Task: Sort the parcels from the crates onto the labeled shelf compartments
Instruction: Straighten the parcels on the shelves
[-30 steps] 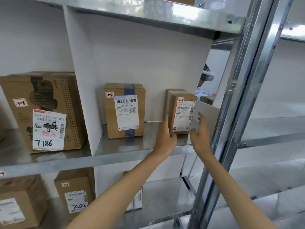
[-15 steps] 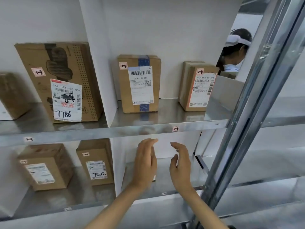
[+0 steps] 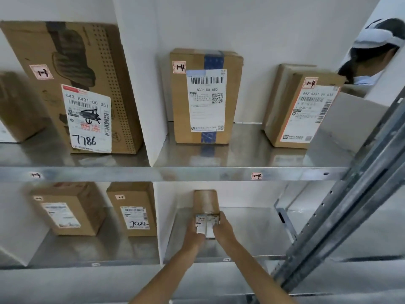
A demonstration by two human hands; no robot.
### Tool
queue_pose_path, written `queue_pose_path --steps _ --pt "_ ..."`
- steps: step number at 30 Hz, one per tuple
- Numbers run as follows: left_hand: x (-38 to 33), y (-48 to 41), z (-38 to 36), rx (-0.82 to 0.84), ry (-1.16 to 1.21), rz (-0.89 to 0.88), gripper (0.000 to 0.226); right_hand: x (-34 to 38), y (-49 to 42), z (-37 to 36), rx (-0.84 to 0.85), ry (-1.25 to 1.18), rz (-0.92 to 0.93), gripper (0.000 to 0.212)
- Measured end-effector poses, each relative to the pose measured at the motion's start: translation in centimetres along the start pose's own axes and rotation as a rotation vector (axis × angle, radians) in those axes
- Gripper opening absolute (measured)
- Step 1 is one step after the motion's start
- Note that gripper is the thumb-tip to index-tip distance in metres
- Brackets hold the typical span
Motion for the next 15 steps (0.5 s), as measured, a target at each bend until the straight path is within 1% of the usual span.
queue_pose_path --steps 2,3,5,6,8,10,13,15 --pt "0.8 -1.0 -0.1 0.005 0.020 -0.001 0.051 0.2 -0.4 0.1 -0.014 -0.025 0.017 0.041" --pt "3.4 -3.1 -0.2 -0.001 0.052 0.008 0.053 0.3 -0.6 0.3 -0.016 -0.038 0.023 0.041" --pt "5.1 -4.3 -0.1 -0.007 0.080 0.026 0.045 0.2 -0.8 0.4 0.000 -0.031 0.023 0.043" --pt "4.5 -3.7 0.0 -0.014 0.073 0.028 0.040 0.1 -0.7 0.4 0.011 -0.016 0.021 0.045" --pt "0.7 -0.3 0.5 -0.034 0.080 0.021 0.031 -0.3 -0.4 0.5 0.019 -0.012 0.022 0.054" --pt "-0.9 1.4 0.8 -0.028 0.068 0.000 0.029 -0.7 0.4 0.9 -0.028 -0.006 0.021 0.062" --pt "-1.3 2.8 1.4 -0.012 0.030 -0.035 0.028 -1.1 1.8 1.5 -0.131 -0.018 0.064 0.062" --pt "-1.3 3.3 1.7 0.004 0.018 -0.077 0.026 -0.6 3.4 1.7 -0.209 -0.034 0.144 0.058"
Point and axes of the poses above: each hand's wrist, its own y-axis away from the middle knuckle, its own z-axis out of the back of the hand, x = y × z, the point moved 9 cm from there along -y, towards the middle knuckle, and after that the axes turned 9 degrees about -z, right-handed, at the moved point
